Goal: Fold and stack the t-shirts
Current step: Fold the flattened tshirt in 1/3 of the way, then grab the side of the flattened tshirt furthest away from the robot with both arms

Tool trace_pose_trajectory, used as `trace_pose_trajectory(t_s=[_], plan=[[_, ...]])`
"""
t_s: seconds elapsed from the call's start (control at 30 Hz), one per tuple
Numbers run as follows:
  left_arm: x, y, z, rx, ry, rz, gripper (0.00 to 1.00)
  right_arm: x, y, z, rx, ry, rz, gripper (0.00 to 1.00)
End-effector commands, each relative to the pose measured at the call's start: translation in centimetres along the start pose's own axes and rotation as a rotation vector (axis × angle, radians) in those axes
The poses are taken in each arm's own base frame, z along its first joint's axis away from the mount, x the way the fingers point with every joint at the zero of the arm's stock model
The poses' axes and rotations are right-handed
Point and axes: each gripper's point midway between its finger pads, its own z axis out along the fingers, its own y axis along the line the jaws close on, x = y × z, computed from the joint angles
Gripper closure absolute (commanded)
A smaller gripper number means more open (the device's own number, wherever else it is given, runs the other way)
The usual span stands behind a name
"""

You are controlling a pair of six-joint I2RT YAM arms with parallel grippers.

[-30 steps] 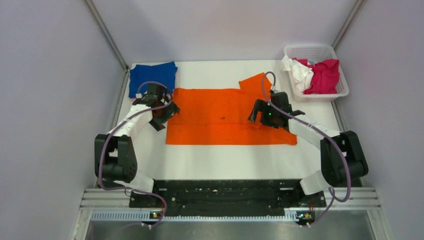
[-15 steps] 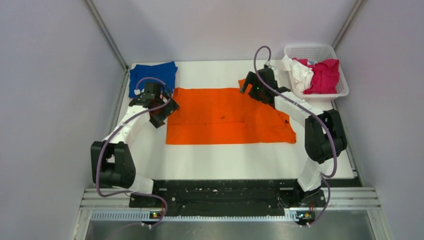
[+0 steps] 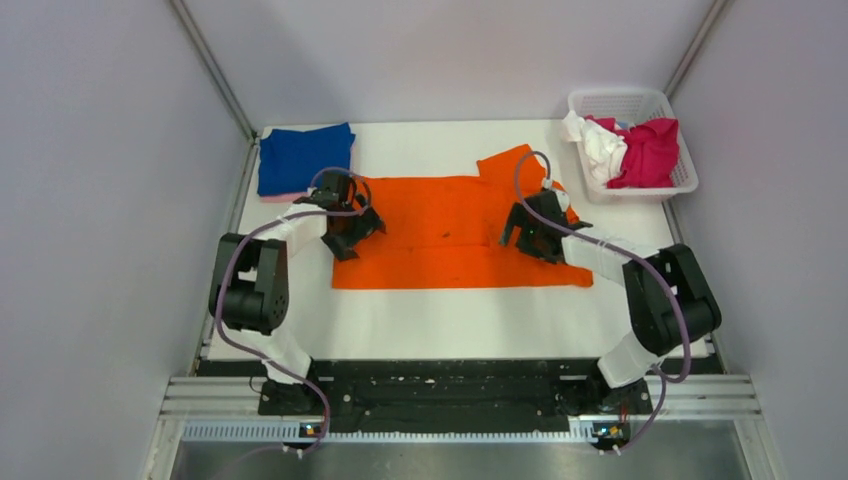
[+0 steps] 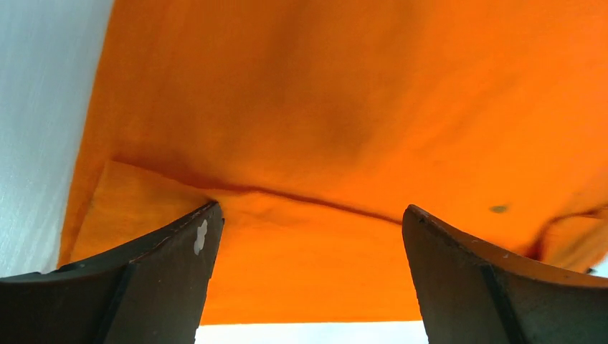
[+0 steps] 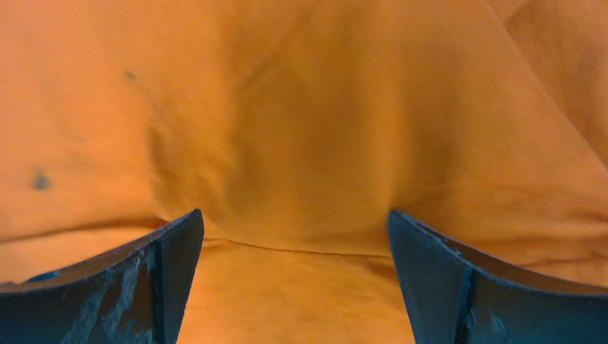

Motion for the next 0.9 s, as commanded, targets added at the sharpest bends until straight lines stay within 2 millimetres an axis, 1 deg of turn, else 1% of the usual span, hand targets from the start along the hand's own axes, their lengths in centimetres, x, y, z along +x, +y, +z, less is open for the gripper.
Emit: trace_pose_trajectory(t_s=[0.0, 0.07, 0.13, 0.23, 0.27, 0.3, 0.37, 0.43, 0.5, 0.57, 0.6, 0.7, 0.77, 0.83, 0.87], plan=[[2.5, 2.7, 2.3, -0.047, 0.077, 0.015, 0.01, 1.5, -1.9, -0.5, 0.037, -0.015, 0.034, 0.01], [4.2, 4.7, 2.7, -0.090, 0.115, 0.016, 0.01, 3.8, -3.3, -0.9, 0.055, 0.026, 0.057, 0.01], [6.0, 6.5, 2.2, -0.118, 0.132, 0.010, 0.01, 6.2, -4.7, -1.6, 0.066, 0.060, 0.079, 0.01], [8.7, 8.7, 0.8, -0.119, 0.142, -0.005, 0.01, 9.4, -6.3, -3.3, 0.075, 0.098, 0.097, 0.02], [10.3, 9.9, 0.3, -0.124, 0.154, -0.016, 0.01, 10.0, -6.5, -4.2, 0.070, 0.100, 0.102, 0.02], [11.2, 10.5, -0.3, -0.123, 0.154, -0.023, 0.01, 11.0, -6.9, -5.0, 0.076, 0.118, 0.096, 0.02], [12.5, 11.7, -1.4, -0.134, 0.135, -0.042, 0.01, 12.4, -7.6, -6.5, 0.073, 0.123, 0.091, 0.02], [13.0, 12.5, -2.7, -0.145, 0.106, -0.045, 0.01, 13.0, -7.5, -7.7, 0.038, 0.121, 0.095, 0.01], [13.1, 12.8, -4.0, -0.138, 0.082, -0.046, 0.01, 12.6, -7.0, -8.6, -0.013, 0.097, 0.096, 0.01], [12.2, 11.8, -5.4, -0.096, 0.043, -0.029, 0.01, 10.9, -5.8, -9.6, -0.076, 0.037, 0.084, 0.01], [11.4, 11.2, -6.1, -0.080, 0.010, -0.020, 0.01, 9.7, -5.2, -10.2, -0.102, -0.004, 0.078, 0.01], [7.1, 9.0, -8.1, -0.060, -0.150, 0.026, 0.01, 5.0, -2.8, -11.9, -0.175, -0.162, 0.051, 0.01], [4.0, 7.4, -9.0, -0.048, -0.249, 0.045, 0.01, 1.8, -1.2, -12.8, -0.216, -0.264, 0.025, 0.01], [1.3, 6.2, -9.5, -0.068, -0.297, 0.047, 0.01, -0.9, 0.5, -13.2, -0.242, -0.333, -0.008, 0.01], [0.1, 5.8, -9.4, -0.088, -0.298, 0.041, 0.01, -2.1, 1.2, -13.0, -0.239, -0.348, -0.018, 0.01]])
